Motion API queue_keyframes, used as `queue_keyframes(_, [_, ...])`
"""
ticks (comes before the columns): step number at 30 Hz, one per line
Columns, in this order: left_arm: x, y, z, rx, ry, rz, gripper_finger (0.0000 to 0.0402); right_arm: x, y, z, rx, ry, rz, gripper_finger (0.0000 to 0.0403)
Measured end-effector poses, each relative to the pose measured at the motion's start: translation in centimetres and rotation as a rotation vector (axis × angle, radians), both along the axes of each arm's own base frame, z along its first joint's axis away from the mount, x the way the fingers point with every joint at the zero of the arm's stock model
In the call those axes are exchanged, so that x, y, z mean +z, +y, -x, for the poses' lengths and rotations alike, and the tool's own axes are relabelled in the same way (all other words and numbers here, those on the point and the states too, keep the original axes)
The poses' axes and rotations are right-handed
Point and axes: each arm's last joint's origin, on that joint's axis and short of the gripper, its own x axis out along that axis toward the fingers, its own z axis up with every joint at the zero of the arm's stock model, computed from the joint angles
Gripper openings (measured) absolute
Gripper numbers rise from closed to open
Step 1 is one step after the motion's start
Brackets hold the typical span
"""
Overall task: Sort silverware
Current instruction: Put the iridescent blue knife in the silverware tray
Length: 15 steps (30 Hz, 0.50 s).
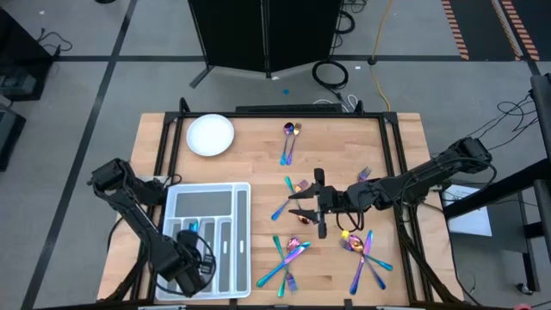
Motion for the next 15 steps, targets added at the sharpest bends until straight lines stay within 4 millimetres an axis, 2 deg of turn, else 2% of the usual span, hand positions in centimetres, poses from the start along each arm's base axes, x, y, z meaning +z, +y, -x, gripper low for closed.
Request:
queue_keyframes(8, [0.18, -0.36, 0.78, 0.005, 0.071, 0.04, 0.0019, -0.01, 0.0, 0.0, 0.001, 0.001, 0.009, 0.0162])
queue_keyframes(15, [0.15, -0.25, 0.14, 0.019, 0.026, 0.045, 0.0019, -0.02, 0.0, 0.0, 0.001, 0.002, 0.01, 0.0162])
